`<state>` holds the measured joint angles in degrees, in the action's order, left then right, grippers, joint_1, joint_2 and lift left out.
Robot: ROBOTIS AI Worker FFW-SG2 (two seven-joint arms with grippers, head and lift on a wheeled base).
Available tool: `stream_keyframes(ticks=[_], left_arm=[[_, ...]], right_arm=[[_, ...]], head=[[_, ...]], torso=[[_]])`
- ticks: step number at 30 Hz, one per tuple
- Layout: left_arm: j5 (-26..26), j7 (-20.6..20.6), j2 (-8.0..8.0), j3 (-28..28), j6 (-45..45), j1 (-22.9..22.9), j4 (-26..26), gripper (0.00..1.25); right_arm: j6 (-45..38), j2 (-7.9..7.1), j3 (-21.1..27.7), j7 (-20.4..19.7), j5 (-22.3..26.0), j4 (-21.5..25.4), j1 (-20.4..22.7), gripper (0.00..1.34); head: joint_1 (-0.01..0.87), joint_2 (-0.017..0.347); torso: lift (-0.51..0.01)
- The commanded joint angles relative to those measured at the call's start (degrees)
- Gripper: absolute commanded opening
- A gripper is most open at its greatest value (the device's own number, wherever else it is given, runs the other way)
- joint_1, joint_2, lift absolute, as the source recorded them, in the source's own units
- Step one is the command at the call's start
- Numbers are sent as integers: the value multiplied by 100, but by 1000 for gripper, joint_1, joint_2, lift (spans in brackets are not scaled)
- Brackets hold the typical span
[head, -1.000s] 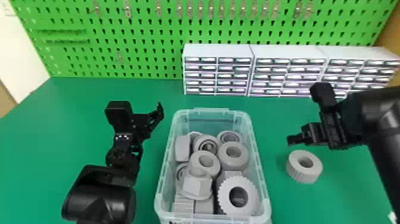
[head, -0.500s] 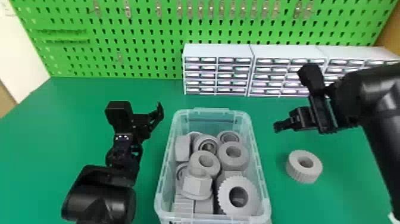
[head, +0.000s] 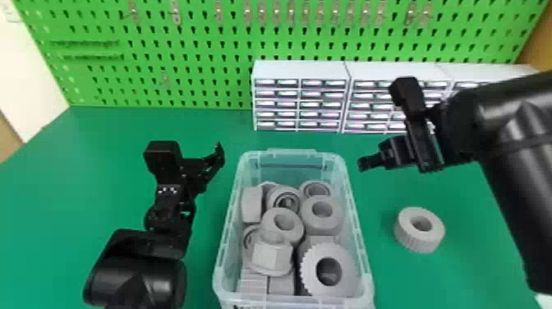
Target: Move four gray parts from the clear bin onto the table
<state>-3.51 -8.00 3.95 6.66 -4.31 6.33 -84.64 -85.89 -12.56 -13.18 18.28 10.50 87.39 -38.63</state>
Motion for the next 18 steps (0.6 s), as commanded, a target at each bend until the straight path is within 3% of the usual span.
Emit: stream_keyframes(ticks=[1, 18], left_arm=[[0, 0, 0, 37, 0, 8, 0, 1152], [0, 0, 0, 45, 0, -1, 0, 1152]], right_arm=[[142, 69, -211, 0, 102, -161, -118, 792], [608, 131, -905, 0, 568, -644, -285, 913]], head=[[693, 72], [693, 72]], torso=[[-52], [-52]])
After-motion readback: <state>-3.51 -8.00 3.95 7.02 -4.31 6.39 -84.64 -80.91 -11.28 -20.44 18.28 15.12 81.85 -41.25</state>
